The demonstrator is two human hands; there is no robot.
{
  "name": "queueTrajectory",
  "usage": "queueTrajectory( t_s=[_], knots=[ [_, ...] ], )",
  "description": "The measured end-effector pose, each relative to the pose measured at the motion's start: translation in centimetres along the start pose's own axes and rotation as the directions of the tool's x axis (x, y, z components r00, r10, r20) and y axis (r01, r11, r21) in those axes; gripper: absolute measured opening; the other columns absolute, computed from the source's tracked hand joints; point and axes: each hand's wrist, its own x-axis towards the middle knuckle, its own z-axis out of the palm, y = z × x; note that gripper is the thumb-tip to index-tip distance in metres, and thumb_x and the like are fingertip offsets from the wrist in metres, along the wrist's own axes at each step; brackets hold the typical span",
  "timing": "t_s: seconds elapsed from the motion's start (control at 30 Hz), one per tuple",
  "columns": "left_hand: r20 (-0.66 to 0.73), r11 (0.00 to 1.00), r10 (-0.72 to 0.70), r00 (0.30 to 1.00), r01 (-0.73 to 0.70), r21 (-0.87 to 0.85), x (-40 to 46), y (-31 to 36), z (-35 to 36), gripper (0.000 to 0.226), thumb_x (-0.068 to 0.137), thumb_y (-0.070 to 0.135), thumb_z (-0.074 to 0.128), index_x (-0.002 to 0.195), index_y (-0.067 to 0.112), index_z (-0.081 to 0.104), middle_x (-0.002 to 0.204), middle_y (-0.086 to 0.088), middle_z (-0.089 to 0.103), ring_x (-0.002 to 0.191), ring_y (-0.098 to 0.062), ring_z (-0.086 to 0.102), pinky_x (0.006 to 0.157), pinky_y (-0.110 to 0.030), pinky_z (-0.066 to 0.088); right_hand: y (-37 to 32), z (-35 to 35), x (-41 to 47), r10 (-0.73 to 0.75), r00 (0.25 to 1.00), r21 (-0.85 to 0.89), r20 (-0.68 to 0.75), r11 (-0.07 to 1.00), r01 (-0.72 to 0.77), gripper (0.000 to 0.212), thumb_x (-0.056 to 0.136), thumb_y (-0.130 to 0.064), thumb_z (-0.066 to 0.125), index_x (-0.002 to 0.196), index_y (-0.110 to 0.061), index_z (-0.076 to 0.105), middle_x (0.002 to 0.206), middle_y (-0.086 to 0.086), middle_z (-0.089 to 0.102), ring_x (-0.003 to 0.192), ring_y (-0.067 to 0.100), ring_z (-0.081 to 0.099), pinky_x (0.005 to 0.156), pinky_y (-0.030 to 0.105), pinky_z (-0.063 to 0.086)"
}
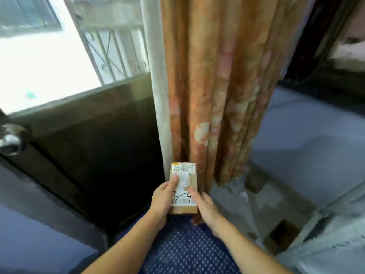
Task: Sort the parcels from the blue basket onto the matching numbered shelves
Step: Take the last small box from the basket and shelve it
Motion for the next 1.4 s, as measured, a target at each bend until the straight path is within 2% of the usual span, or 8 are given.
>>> queueTrajectory(
  t_s=[0.17,0.23,0.4,0.6,0.9,1.1,1.3,1.4],
  knots=[
    [0.043,0.988,0.13,0.991,-0.133,0.074,-8.7,14.4,7.3,0.046,0.091,0.048,0.069,0.113,0.008,0.072,0.098,-0.012,0.079,0.092,-0.029,0.076,0.088,-0.046,0.06,-15.6,-4.4,-8.1,-0.131,0.991,-0.12,-0.037,0.985,0.126,0.072,0.075,-0.084,0.056,0.117,-0.028,0.072,0.109,-0.006,0.077,0.105,0.014,0.072,0.101,0.042,0.053],
    [0.079,0.97,0.212,0.974,-0.219,0.102,-12.2,20.2,10.4,0.041,0.095,0.047,0.065,0.113,0.01,0.07,0.098,-0.009,0.079,0.091,-0.024,0.077,0.086,-0.041,0.061,-21.9,-6.7,-11.4,-0.194,0.98,-0.184,-0.051,0.966,0.182,0.087,0.064,-0.097,0.051,0.12,-0.033,0.071,0.111,-0.01,0.076,0.107,0.01,0.07,0.103,0.039,0.051],
    [0.16,0.909,0.382,0.91,-0.401,0.114,-20.0,33.3,18.0,0.042,0.096,0.055,0.059,0.116,0.02,0.067,0.103,-0.001,0.078,0.093,-0.015,0.076,0.079,-0.028,0.06,-38.1,-11.0,-21.4,-0.405,0.9,-0.342,-0.163,0.879,0.334,0.072,0.076,-0.093,0.039,0.125,-0.047,0.064,0.126,-0.012,0.068,0.119,0.012,0.061,0.108,0.033,0.044],
    [0.301,0.838,0.475,0.827,-0.529,0.132,-28.2,43.2,23.9,0.035,0.095,0.052,0.064,0.111,0.022,0.073,0.1,-0.003,0.079,0.095,-0.021,0.076,0.095,-0.045,0.058,-48.8,-14.1,-32.3,-0.568,0.787,-0.437,-0.241,0.788,0.434,0.048,0.098,-0.066,0.039,0.114,-0.026,0.061,0.1,-0.009,0.07,0.09,0.008,0.068,0.077,0.015,0.054],
    [0.536,0.738,0.538,0.65,-0.671,0.073,-35.7,47.3,28.2,0.033,0.098,0.047,0.06,0.118,0.023,0.072,0.095,-0.001,0.08,0.088,-0.018,0.077,0.079,-0.032,0.061,-51.2,-16.2,-42.0,-0.64,0.654,-0.449,-0.404,0.762,0.468,0.084,0.076,-0.093,0.035,0.121,-0.027,0.062,0.102,-0.001,0.076,0.089,0.013,0.074,0.084,0.042,0.061],
    [0.681,0.751,0.466,0.565,-0.659,0.033,-39.3,45.9,29.0,0.033,0.097,0.047,0.061,0.118,0.023,0.071,0.095,-0.002,0.08,0.089,-0.02,0.077,0.081,-0.036,0.061,-48.8,-14.9,-48.8,-0.63,0.556,-0.514,-0.542,0.772,0.374,0.071,0.088,-0.082,0.03,0.118,-0.027,0.063,0.101,-0.006,0.075,0.091,0.006,0.071,0.087,0.033,0.058],
    [0.8,0.751,0.384,0.462,-0.659,0.02,-43.7,43.3,29.9,0.032,0.098,0.046,0.061,0.11,0.019,0.074,0.095,0.0,0.08,0.089,-0.016,0.077,0.079,-0.031,0.061,-44.9,-14.0,-55.4,-0.559,0.436,-0.507,-0.705,0.828,0.241,0.086,0.079,-0.093,0.026,0.124,-0.029,0.061,0.118,-0.007,0.069,0.11,0.011,0.062,0.102,0.039,0.048],
    [0.838,0.766,0.341,0.426,-0.642,0.015,-46.6,41.1,30.8,0.032,0.097,0.043,0.063,0.108,0.016,0.075,0.092,0.0,0.08,0.087,-0.015,0.077,0.075,-0.028,0.061,-42.6,-13.5,-59.6,-0.525,0.389,-0.49,-0.757,0.85,0.193,0.073,0.089,-0.081,0.031,0.126,-0.026,0.061,0.116,-0.005,0.069,0.1,0.004,0.063,0.086,0.022,0.049]
  ],
)
